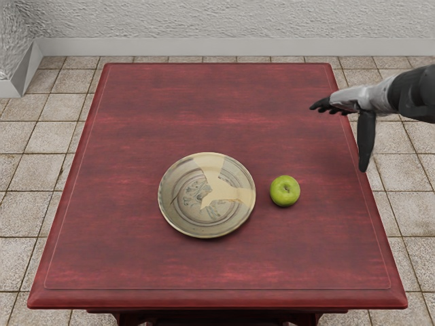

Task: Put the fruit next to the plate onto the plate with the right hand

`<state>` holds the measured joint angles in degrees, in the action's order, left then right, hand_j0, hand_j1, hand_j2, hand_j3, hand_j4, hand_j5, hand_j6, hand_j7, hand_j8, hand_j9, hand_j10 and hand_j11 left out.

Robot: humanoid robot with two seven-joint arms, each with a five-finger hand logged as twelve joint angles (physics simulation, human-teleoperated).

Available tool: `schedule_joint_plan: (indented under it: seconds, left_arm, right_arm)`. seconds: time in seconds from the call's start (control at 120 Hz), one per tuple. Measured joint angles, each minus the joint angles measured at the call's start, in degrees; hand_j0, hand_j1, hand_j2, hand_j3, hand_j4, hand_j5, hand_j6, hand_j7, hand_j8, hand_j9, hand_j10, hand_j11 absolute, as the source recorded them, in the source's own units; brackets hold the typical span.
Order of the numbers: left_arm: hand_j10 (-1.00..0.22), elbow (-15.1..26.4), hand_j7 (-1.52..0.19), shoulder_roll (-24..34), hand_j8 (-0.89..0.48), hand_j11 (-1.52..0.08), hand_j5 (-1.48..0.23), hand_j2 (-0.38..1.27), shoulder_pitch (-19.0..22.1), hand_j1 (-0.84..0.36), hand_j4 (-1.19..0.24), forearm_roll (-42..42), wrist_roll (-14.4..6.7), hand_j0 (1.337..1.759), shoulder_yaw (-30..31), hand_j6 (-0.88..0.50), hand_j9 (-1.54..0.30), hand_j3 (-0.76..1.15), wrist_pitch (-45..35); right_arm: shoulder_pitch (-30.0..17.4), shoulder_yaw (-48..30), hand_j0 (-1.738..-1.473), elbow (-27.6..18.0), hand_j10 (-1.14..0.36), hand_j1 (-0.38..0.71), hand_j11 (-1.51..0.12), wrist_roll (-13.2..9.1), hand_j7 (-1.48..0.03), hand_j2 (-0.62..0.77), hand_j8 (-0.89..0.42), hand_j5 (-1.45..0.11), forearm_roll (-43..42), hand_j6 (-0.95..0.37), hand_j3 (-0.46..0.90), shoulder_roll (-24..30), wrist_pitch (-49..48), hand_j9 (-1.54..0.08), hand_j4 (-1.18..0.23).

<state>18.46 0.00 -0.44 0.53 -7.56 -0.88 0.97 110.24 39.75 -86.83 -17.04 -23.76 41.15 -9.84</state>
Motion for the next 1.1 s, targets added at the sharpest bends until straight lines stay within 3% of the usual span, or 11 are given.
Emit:
schedule_joint_plan:
  seconds: [0.108, 0.258, 0.333, 0.383, 0.492, 0.592, 0.758, 1.1]
  left_arm:
    - [0.00, 0.00, 0.00, 0.00, 0.00, 0.00, 0.00, 0.00, 0.00, 0.35, 0.00, 0.00, 0.00, 1.658, 0.01, 0.00, 0.00, 0.00, 0.00]
    - [0.00, 0.00, 0.00, 0.00, 0.00, 0.00, 0.00, 0.00, 0.00, 0.35, 0.00, 0.00, 0.00, 1.658, 0.00, 0.00, 0.00, 0.00, 0.00]
    - [0.00, 0.00, 0.00, 0.00, 0.00, 0.00, 0.00, 0.00, 0.00, 0.35, 0.00, 0.00, 0.00, 1.658, 0.00, 0.00, 0.00, 0.00, 0.00]
    - [0.00, 0.00, 0.00, 0.00, 0.00, 0.00, 0.00, 0.00, 0.00, 0.35, 0.00, 0.00, 0.00, 1.658, 0.00, 0.00, 0.00, 0.00, 0.00]
    - [0.00, -0.01, 0.00, 0.00, 0.00, 0.00, 0.00, 0.00, 0.00, 0.35, 0.00, 0.00, 0.00, 1.658, 0.00, 0.00, 0.00, 0.00, 0.00]
    - [0.00, 0.00, 0.00, 0.00, 0.00, 0.00, 0.00, 0.00, 0.00, 0.35, 0.00, 0.00, 0.00, 1.658, 0.00, 0.00, 0.00, 0.00, 0.00]
    - [0.00, 0.00, 0.00, 0.00, 0.00, 0.00, 0.00, 0.00, 0.00, 0.35, 0.00, 0.00, 0.00, 1.658, 0.00, 0.00, 0.00, 0.00, 0.00]
    - [0.00, -0.01, 0.00, 0.00, 0.00, 0.00, 0.00, 0.00, 0.00, 0.35, 0.00, 0.00, 0.00, 1.658, 0.00, 0.00, 0.00, 0.00, 0.00]
  right_arm:
    - [-0.06, -1.71, -1.658, -5.73, -0.02, -0.32, -0.03, -5.44, -0.03, 0.00, -0.03, -0.03, -1.20, -0.03, 0.00, 1.45, 4.21, -0.03, -0.03]
    - [-1.69, -2.41, -1.658, -9.36, -0.02, -0.32, -0.03, -9.95, -0.03, 0.00, -0.03, -0.03, -4.49, -0.03, 0.00, 1.18, 6.84, -0.03, -0.03]
    - [-2.12, -2.49, -1.658, -9.93, -0.03, -0.32, -0.03, -10.81, -0.03, 0.00, -0.03, -0.03, -4.92, -0.03, 0.00, 0.76, 7.22, -0.03, -0.03]
    - [-1.31, -1.14, -1.658, -9.97, -0.03, -0.32, -0.03, -7.42, -0.03, 0.00, -0.03, -0.03, -3.65, -0.03, 0.00, 0.91, 6.53, -0.03, -0.03]
    - [8.68, 11.32, -1.658, -10.19, -0.03, -0.32, -0.03, 5.30, -0.03, 0.00, -0.03, -0.03, 3.96, -0.03, 0.00, -1.08, 4.27, -0.03, -0.03]
    - [14.67, 17.34, -1.658, -10.68, -0.03, -0.32, -0.03, 10.92, -0.03, -0.01, -0.03, -0.03, 9.17, -0.03, 0.00, -3.58, 7.35, -0.03, -0.03]
    - [15.92, 20.01, -1.658, -10.91, -0.04, -0.30, -0.05, 13.65, -0.05, -0.01, -0.04, -0.05, 12.23, -0.04, 0.00, -6.74, 13.86, -0.05, -0.04]
    - [7.43, 14.71, -1.658, -12.96, -0.09, -0.25, -0.11, 14.29, -0.11, -0.02, -0.09, -0.11, 12.93, -0.09, 0.00, -7.91, 17.32, -0.11, -0.09]
